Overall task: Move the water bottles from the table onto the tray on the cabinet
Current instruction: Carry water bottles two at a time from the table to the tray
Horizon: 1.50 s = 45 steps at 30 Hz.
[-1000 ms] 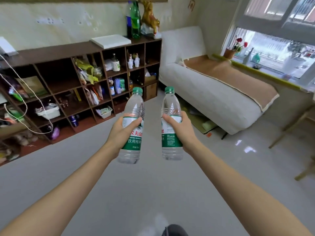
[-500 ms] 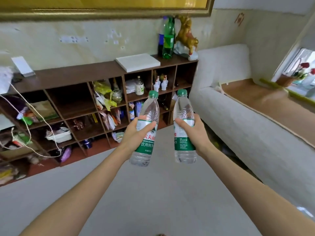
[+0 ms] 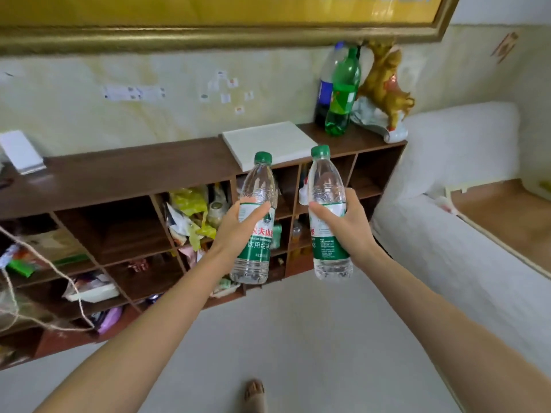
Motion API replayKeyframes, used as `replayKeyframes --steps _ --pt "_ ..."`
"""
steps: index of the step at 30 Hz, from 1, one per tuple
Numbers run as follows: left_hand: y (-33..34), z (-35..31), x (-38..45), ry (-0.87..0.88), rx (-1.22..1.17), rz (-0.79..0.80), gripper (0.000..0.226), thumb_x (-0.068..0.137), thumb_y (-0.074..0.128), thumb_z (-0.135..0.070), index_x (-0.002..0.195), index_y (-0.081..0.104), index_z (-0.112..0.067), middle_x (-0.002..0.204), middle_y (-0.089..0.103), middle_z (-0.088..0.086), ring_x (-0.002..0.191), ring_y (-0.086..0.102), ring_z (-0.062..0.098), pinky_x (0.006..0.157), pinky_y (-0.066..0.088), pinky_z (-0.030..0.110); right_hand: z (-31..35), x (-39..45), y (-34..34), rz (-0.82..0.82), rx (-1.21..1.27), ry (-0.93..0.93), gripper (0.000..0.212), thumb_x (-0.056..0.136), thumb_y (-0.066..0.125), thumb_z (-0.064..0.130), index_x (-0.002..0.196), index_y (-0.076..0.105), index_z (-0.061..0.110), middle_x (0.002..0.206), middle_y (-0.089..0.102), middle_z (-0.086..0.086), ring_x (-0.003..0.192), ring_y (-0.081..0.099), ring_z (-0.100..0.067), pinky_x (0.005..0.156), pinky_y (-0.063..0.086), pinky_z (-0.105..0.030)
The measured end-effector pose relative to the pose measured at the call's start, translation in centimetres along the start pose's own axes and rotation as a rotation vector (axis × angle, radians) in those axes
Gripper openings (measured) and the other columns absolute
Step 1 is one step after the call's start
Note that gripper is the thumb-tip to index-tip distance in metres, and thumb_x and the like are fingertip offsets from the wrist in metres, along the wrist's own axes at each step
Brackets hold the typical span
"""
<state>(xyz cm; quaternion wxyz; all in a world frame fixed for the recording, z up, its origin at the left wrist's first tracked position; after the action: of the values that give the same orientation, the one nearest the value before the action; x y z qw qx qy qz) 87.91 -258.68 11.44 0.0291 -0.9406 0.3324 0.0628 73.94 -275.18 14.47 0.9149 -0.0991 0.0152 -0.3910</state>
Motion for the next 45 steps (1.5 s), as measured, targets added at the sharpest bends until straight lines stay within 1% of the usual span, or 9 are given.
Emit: replayKeyframes --steps 4,10,15,19,25,30,35,40,45 --pt "-0.6 -4.0 9.9 0.038 0.011 -0.030 0.038 0.083 0.068 -0.047 0.113 0.060 -0.025 0.098 0.073 0.004 0.081 0.072 0.016 0.061 0.054 0.027 1.4 10.3 0.7 -0.029 0.033 -0.016 0.041 0.075 0.078 0.038 0.104 0.050 0.030 0.101 0.067 0.000 0.092 0.068 -0.020 0.088 0.055 -0.047" --pt "-0.1 -6.6 22.6 0.036 -0.039 -0.121 0.035 0.086 0.064 -0.046 0.112 0.061 -0.022 0.098 0.073 0.004 0.081 0.071 0.017 0.062 0.054 0.026 0.4 24.2 1.2 0.013 0.106 0.024 0.051 0.075 0.078 0.034 0.114 0.048 0.020 0.103 0.067 -0.005 0.094 0.068 -0.023 0.089 0.054 -0.051" --pt "0.7 -7.1 33.2 0.062 -0.072 -0.224 0.032 0.088 0.064 -0.041 0.115 0.058 -0.025 0.101 0.071 -0.003 0.084 0.069 0.008 0.064 0.050 0.022 -2.0 37.2 2.4 0.098 0.087 0.007 0.054 0.074 0.078 0.033 0.118 0.048 0.023 0.108 0.066 -0.002 0.099 0.066 -0.019 0.092 0.052 -0.045" --pt "1.2 -8.1 41.0 0.099 -0.085 -0.351 0.026 0.086 0.069 -0.030 0.107 0.054 -0.034 0.098 0.066 -0.015 0.087 0.064 0.000 0.070 0.048 0.021 -1.9 47.6 4.0 0.183 0.074 -0.015 0.051 0.079 0.076 0.028 0.121 0.049 0.019 0.104 0.065 0.003 0.094 0.064 -0.010 0.080 0.049 -0.029" --pt "0.5 -8.8 49.9 0.117 -0.049 -0.502 0.053 0.079 0.077 -0.019 0.125 0.050 -0.019 0.108 0.066 -0.002 0.096 0.066 0.015 0.078 0.052 0.028 -0.5 59.9 6.8 0.288 0.046 -0.044 0.047 0.079 0.076 0.022 0.116 0.046 0.020 0.091 0.060 0.009 0.082 0.060 -0.004 0.069 0.045 -0.022" --pt "-0.1 -8.0 55.3 0.101 -0.036 -0.560 0.058 0.076 0.079 -0.013 0.122 0.047 -0.023 0.110 0.065 0.002 0.097 0.065 0.019 0.077 0.052 0.028 -1.2 65.9 9.9 0.376 -0.020 -0.075 0.059 0.076 0.079 0.012 0.120 0.040 0.014 0.096 0.057 0.004 0.086 0.059 -0.009 0.072 0.047 -0.021" --pt "0.2 -7.7 58.8 0.101 0.032 -0.512 0.058 0.076 0.078 -0.006 0.119 0.044 -0.025 0.103 0.064 -0.009 0.090 0.063 0.001 0.072 0.051 0.016 -2.1 69.0 11.8 0.394 -0.038 -0.089 0.063 0.073 0.080 0.010 0.120 0.039 0.016 0.098 0.055 0.007 0.085 0.056 0.000 0.067 0.043 -0.011" --pt "0.4 -6.6 60.9 0.104 0.073 -0.458 0.062 0.077 0.077 -0.002 0.120 0.041 -0.029 0.106 0.058 -0.020 0.088 0.060 -0.016 0.074 0.048 0.010 -4.2 70.0 13.2 0.461 -0.088 -0.085 0.070 0.072 0.082 0.012 0.126 0.037 0.017 0.105 0.058 0.003 0.100 0.061 -0.017 0.084 0.050 -0.031" --pt "0.1 -6.1 61.6 0.149 0.117 -0.392 0.066 0.077 0.076 -0.001 0.130 0.042 -0.019 0.115 0.059 -0.014 0.097 0.059 -0.014 0.077 0.048 0.006 -5.7 70.1 13.2 0.461 -0.093 -0.073 0.071 0.070 0.083 0.011 0.125 0.039 0.021 0.108 0.059 0.005 0.102 0.061 -0.015 0.086 0.050 -0.030"
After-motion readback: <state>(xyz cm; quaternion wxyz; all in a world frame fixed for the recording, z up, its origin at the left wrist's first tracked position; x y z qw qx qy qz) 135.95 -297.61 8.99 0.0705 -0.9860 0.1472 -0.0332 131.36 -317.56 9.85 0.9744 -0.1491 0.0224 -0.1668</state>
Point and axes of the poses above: each hand's wrist, its own x-axis towards the middle knuckle, its own y-axis out of the palm, z = x × y, the point moved 8 cm from there along x, towards the middle knuckle
